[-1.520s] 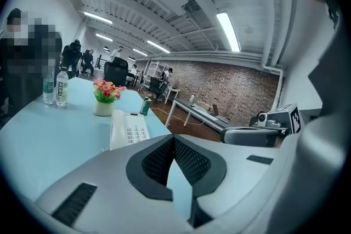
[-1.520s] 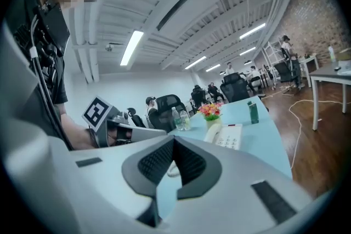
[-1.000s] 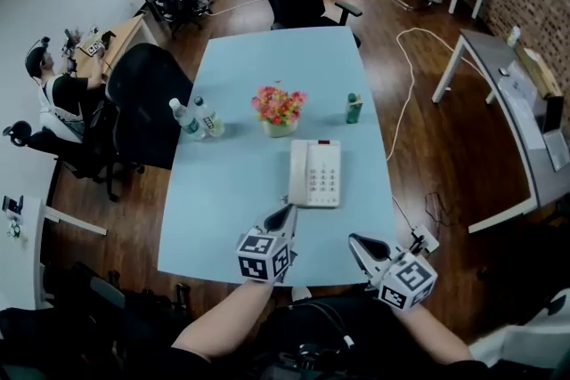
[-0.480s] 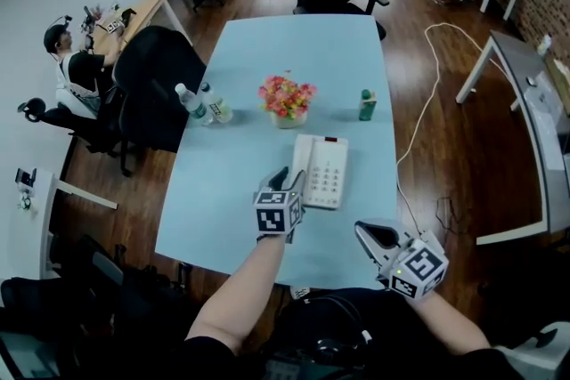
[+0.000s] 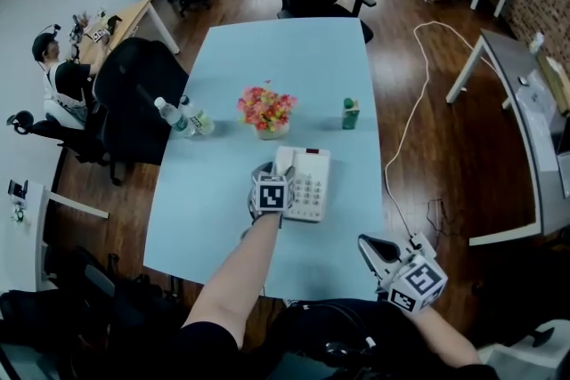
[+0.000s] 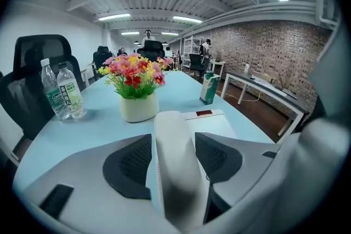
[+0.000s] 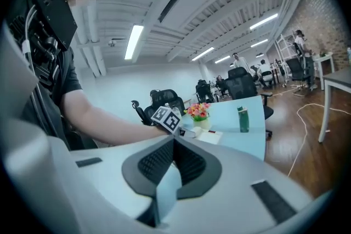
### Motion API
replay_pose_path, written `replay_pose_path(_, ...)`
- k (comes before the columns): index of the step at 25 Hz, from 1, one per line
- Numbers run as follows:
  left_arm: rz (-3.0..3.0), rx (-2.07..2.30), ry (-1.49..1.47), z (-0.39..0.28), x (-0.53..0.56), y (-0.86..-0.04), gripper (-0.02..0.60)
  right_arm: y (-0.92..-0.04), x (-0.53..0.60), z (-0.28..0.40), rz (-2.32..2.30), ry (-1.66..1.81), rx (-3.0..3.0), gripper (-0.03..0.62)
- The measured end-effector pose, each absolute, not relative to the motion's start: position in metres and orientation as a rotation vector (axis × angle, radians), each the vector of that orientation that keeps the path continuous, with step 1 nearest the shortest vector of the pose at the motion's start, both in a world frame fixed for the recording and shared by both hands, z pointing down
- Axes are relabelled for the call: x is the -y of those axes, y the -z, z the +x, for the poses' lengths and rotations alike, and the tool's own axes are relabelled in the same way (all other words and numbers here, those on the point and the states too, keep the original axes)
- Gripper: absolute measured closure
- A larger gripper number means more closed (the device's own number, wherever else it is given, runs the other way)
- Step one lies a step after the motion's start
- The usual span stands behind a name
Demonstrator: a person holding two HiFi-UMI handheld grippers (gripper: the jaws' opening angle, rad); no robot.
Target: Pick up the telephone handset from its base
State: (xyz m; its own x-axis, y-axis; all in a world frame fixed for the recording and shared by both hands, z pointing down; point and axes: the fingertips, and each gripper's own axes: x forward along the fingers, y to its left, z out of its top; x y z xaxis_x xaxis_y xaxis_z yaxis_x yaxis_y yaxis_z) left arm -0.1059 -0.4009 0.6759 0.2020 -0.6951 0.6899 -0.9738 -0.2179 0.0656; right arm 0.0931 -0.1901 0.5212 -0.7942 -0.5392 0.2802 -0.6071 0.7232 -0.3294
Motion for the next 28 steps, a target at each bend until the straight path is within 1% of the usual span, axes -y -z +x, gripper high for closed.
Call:
replay_pose_path(5, 1.952, 1.548, -0.787, -0.105, 0.408, -0.695, 0.336, -0.521, 0.193, 0.102, 0.983, -0.624, 2.742, 0.576)
replay_pose_path(14, 1.919, 1.532, -0.708, -0.109, 0.409, -0.695, 0.345, -0.521, 0.188, 0.093, 1.004, -0.612, 2.722, 0.576)
replay_pose_path(21, 2.034, 1.479, -0.493, -0.106, 0.393, -0.641, 0.347, -0.519, 0.176, 0.075, 1.009, -0.608, 2.739, 0.576)
replay_pose_path(28, 2.116, 1.4, -0.254, -0.131, 0.341, -0.586, 0.347, -0.507, 0.16, 0.032, 0.959, -0.588, 2.795, 0.576)
